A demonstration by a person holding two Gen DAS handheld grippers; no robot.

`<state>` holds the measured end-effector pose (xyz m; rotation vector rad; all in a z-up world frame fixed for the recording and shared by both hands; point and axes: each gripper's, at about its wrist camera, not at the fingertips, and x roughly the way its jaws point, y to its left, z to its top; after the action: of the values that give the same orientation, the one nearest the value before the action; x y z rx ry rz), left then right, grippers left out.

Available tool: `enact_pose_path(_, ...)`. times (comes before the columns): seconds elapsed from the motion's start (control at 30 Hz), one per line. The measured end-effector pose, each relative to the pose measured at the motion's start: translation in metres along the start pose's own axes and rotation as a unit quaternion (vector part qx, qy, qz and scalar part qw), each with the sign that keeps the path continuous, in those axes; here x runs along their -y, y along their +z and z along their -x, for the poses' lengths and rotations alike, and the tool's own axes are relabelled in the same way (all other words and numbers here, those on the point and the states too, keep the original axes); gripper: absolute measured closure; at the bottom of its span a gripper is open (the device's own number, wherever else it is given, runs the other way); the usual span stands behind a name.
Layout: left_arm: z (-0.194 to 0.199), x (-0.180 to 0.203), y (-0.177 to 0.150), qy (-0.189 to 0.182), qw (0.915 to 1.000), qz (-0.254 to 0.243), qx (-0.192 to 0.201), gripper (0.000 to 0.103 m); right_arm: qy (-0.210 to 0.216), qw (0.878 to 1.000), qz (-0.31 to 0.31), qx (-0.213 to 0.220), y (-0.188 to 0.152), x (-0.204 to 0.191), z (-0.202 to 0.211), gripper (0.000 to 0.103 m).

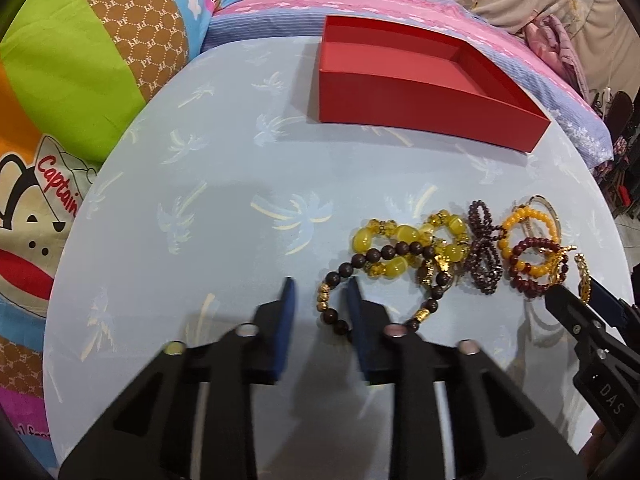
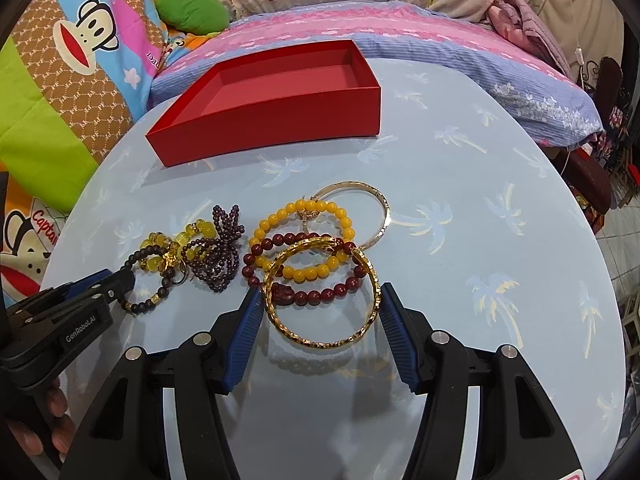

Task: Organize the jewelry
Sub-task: 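Grasp the black bead bracelet with the left gripper while the right gripper grasps the twisted gold cuff, then carry both bracelets into the red tray and open both grippers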

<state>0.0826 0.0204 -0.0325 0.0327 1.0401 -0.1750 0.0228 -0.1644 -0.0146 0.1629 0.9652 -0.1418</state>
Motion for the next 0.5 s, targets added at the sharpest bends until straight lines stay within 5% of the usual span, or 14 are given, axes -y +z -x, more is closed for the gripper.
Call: enact_pose_path(0.5, 0.046, 0.014, 0.021, -0.053, 0.9981, -0.014, 0.029, 0.098, 0.011, 1.0, 0.008, 0.026, 0.018, 0.002, 0.027, 0.046)
